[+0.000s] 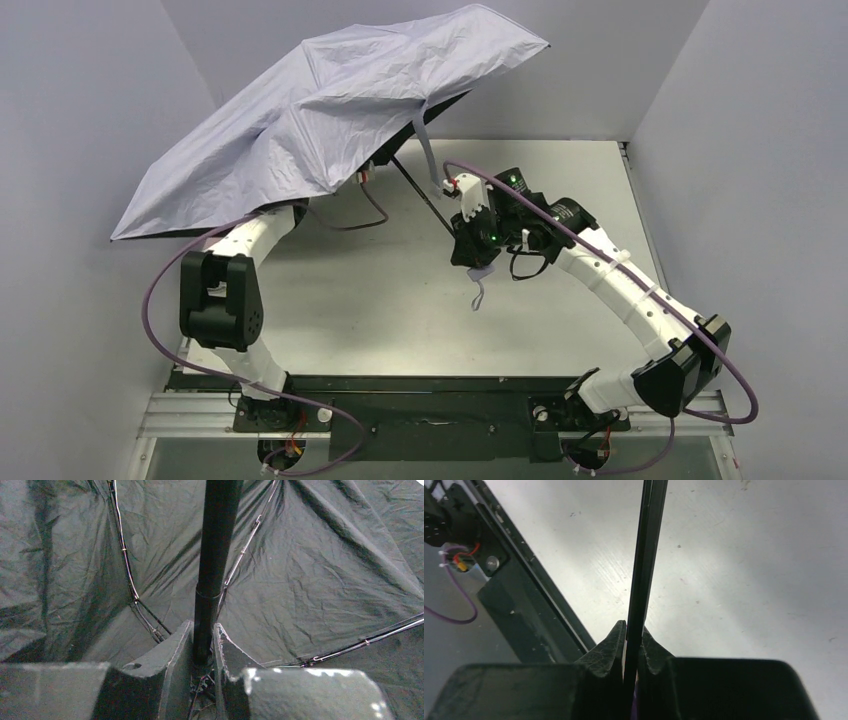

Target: Open the umbrella

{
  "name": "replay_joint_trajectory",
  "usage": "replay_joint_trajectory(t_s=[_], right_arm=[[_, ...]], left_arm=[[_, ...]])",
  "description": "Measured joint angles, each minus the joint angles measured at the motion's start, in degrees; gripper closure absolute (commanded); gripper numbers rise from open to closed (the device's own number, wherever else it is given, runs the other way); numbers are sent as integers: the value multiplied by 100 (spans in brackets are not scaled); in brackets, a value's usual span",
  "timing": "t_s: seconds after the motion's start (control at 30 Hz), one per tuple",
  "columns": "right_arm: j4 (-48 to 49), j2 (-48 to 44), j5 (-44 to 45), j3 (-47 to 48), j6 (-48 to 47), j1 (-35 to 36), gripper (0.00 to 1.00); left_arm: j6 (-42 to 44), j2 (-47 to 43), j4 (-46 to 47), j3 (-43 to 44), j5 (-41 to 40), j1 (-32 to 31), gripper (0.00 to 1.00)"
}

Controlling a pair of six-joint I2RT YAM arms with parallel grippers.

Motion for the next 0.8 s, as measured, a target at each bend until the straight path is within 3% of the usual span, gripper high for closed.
replay_joint_trajectory(t_s=[0.37, 0.63, 0.8], right_arm=[[557, -151, 535, -339, -249, 4, 100], [748, -223, 579, -337, -350, 13, 100], [402, -225, 306, -223, -341, 39, 100]], left_arm=[[254, 402, -15, 354, 424, 166, 76], [254, 389, -149, 466, 540, 238, 91], [90, -304, -695, -68, 444, 262, 94]])
